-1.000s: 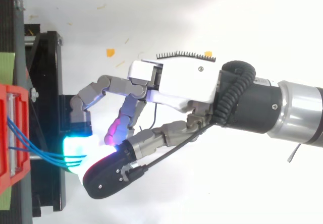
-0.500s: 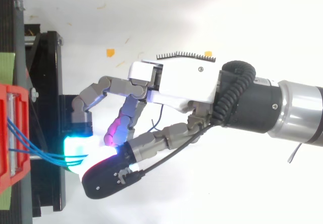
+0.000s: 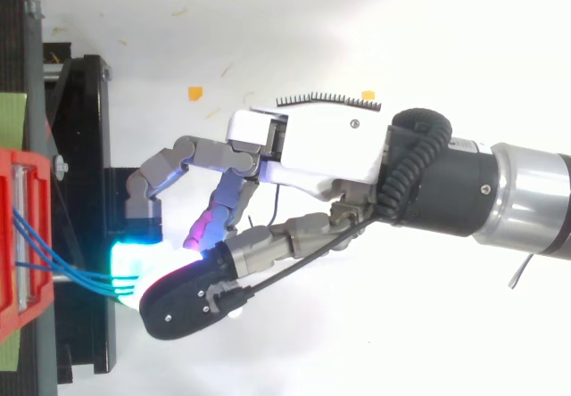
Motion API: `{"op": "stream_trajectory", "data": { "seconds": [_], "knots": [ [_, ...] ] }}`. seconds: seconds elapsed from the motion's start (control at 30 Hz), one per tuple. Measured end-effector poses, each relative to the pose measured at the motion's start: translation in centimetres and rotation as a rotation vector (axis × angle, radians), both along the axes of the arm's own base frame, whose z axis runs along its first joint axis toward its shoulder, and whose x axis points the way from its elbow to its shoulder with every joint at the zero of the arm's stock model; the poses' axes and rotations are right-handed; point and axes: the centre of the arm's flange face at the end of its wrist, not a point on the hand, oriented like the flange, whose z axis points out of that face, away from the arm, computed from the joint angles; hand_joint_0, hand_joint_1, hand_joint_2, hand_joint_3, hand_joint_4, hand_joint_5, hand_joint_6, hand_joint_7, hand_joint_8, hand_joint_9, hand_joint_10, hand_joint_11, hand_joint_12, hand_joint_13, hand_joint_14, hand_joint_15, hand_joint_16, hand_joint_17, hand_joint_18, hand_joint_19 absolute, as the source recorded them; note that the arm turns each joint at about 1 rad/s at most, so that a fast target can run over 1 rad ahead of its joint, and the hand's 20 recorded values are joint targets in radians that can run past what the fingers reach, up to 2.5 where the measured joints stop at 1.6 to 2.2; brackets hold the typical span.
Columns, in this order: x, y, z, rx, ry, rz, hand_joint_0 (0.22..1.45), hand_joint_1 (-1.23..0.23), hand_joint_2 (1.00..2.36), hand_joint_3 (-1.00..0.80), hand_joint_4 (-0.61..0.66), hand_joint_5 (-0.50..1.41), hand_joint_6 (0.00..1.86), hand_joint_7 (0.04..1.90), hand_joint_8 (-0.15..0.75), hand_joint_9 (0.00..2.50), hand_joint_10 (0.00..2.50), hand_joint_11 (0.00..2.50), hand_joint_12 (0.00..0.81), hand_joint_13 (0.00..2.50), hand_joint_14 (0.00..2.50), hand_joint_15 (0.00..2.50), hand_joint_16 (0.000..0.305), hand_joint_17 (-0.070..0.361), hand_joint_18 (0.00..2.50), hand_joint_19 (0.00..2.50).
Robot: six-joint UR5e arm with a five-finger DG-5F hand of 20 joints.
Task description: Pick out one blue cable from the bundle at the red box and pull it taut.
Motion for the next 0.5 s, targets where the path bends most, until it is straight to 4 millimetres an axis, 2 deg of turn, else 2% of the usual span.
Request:
{"op": "stream_trajectory", "data": {
  "seconds": [0.2, 0.3, 0.47, 0.5],
  "knots": [
    [0.06, -0.02, 0.15, 0.000, -0.002, 0.000, 0.59, -0.76, 1.02, -0.11, 0.01, -0.07, 0.89, 1.04, 0.336, 1.42, 0.03, 0.90, 0.420, 1.11, 0.02, 0.65, 0.062, 0.140, 0.97, 0.65],
    [0.08, -0.02, 0.17, 0.000, -0.002, 0.000, 0.61, -0.85, 1.01, -0.03, 0.01, -0.08, 0.92, 0.96, 0.346, 1.41, 0.03, 0.89, 0.424, 1.12, 0.02, 0.64, 0.064, 0.145, 0.99, 0.63],
    [0.08, -0.03, 0.17, 0.000, -0.002, -0.001, 0.66, -0.88, 1.02, -0.04, -0.04, -0.09, 0.93, 1.01, 0.324, 1.38, 0.03, 0.91, 0.403, 1.09, 0.03, 0.65, 0.059, 0.132, 0.94, 0.65],
    [0.08, -0.03, 0.19, 0.000, -0.002, -0.001, 0.70, -0.89, 1.02, -0.08, -0.07, -0.10, 0.94, 1.09, 0.315, 1.35, 0.04, 0.93, 0.389, 1.07, 0.03, 0.67, 0.054, 0.121, 0.91, 0.68]
  ]
}}
